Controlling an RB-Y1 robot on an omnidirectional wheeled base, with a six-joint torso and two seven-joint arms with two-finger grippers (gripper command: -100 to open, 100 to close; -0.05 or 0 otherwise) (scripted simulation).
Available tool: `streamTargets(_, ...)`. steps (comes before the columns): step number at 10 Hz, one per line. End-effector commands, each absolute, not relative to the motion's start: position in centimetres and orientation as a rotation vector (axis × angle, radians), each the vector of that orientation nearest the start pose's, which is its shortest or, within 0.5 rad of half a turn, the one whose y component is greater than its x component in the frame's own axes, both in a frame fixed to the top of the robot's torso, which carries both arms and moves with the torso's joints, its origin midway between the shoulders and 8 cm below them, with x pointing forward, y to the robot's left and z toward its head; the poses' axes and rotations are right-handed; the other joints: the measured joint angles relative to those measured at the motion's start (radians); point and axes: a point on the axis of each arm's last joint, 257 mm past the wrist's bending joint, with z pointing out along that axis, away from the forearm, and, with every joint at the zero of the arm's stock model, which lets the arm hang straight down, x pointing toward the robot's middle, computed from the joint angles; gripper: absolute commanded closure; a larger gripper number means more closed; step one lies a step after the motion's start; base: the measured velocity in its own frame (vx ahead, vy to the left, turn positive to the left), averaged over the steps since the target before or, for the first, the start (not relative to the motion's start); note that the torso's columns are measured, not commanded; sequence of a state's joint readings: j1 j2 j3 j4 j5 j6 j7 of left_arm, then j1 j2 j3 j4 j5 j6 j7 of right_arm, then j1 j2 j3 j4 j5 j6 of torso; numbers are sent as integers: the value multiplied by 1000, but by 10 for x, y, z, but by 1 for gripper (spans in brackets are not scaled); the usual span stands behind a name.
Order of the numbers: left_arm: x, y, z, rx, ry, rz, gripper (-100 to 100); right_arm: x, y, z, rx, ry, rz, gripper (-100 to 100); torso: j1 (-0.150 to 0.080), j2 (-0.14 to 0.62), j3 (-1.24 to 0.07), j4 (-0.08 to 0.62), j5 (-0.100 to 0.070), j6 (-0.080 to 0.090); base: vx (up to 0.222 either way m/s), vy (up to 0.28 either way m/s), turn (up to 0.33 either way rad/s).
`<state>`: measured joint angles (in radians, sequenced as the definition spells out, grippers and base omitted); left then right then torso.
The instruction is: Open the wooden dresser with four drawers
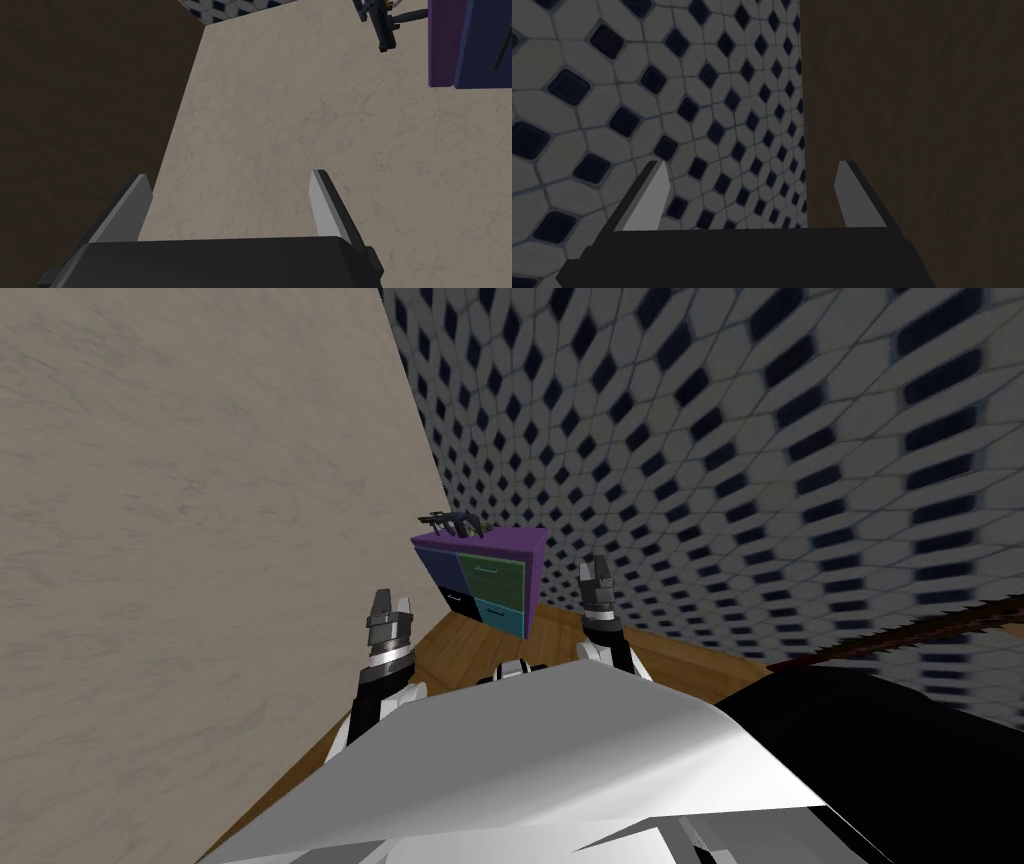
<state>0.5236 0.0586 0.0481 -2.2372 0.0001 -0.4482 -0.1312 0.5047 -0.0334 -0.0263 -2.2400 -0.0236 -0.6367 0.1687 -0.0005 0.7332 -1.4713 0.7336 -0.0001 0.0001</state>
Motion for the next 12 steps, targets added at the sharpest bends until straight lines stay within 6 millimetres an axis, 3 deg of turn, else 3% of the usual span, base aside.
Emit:
streamTargets(1,370,286,-31,-622,860,-1090,-100,326,-285,31,511,594,1151,0,0,2,-5,3,0,0,79,-18,-146)
streamTargets(7,407,257,-96,-622,1069,-1053,-100,326,-285,31,511,594,1151,0,1,6,-4,5,0,0,112,-38,-152)
streamTargets(12,425,241,-146,-565,1252,-995,-100,326,-285,31,511,594,1151,0,1,6,-4,5,0,0,97,-26,-139)
